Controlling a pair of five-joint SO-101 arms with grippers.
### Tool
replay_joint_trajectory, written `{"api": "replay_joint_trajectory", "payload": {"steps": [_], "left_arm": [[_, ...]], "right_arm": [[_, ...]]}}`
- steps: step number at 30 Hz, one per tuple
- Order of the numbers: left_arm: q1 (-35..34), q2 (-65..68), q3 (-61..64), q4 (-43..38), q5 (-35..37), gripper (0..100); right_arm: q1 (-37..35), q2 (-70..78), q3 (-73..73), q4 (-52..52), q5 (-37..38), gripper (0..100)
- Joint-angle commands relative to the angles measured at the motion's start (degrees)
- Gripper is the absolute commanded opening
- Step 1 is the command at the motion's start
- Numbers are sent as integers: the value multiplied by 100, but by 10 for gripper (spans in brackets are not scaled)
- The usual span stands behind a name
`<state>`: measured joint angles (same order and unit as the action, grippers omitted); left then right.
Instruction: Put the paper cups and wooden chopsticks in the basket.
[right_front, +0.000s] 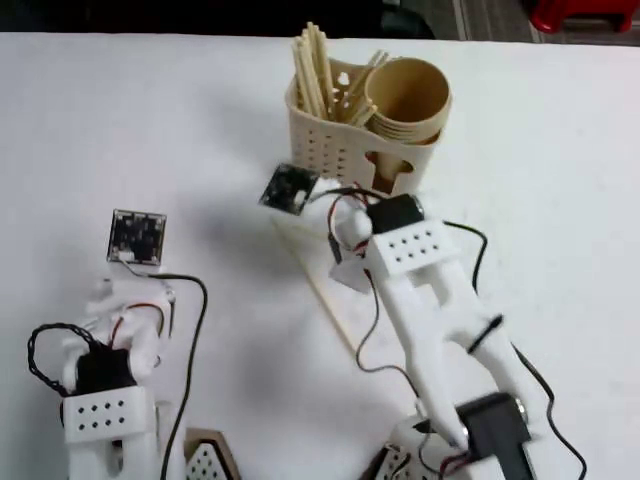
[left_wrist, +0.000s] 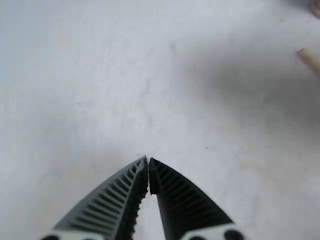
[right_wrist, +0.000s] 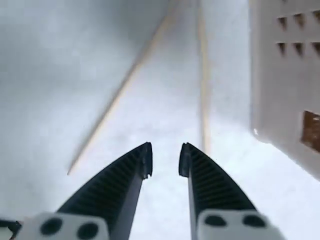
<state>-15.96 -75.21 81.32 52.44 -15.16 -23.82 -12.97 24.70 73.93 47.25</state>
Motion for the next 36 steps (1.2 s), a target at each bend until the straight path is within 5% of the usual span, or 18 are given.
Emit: {"api": "replay_joint_trajectory", "payload": {"steps": [1,18,36], "left_arm": [[-57,-92,53,-176,-53,31],[-40,-92,70,-176,-53,31],[-57,-92,70,-176,-53,31]], "right_arm": [[92,637,-35,-198,677,110],[453,2642,-35,-2360,1275,133],[611,1974,-484,-2026,1257,133]]}}
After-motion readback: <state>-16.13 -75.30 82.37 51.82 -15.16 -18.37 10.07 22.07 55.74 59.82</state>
